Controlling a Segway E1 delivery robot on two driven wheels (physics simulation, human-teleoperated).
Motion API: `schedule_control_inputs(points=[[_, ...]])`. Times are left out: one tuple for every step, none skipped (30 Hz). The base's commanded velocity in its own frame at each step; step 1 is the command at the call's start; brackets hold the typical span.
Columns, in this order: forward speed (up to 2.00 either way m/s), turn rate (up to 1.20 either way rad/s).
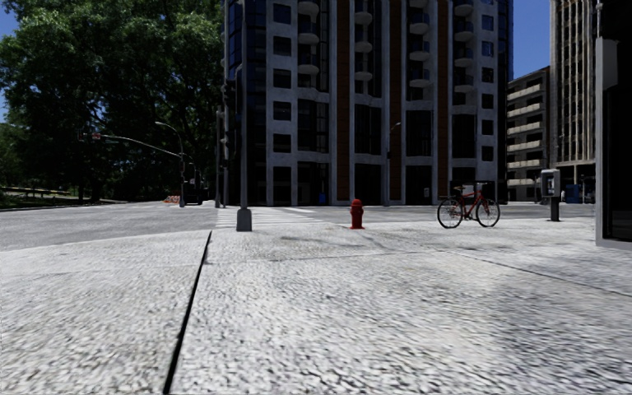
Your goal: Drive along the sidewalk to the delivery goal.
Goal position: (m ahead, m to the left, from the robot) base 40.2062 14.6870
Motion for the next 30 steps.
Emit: schedule_control_inputs(points=[[2.0,0.0],[2.0,0.0],[2.0,0.0],[2.0,0.0],[2.0,0.0],[2.0,0.0],[2.0,0.0],[2.0,0.0],[2.0,0.0],[2.0,0.0],[2.0,0.0],[2.0,0.0],[2.0,0.0],[2.0,0.0],[2.0,0.0],[2.0,0.0],[2.0,0.0],[2.0,0.0],[2.0,0.0],[2.0,0.0],[2.0,0.0],[2.0,0.0],[2.0,0.0],[2.0,0.0],[2.0,0.0],[2.0,0.0],[2.0,0.0],[2.0,0.0],[2.0,0.0],[2.0,0.0]])
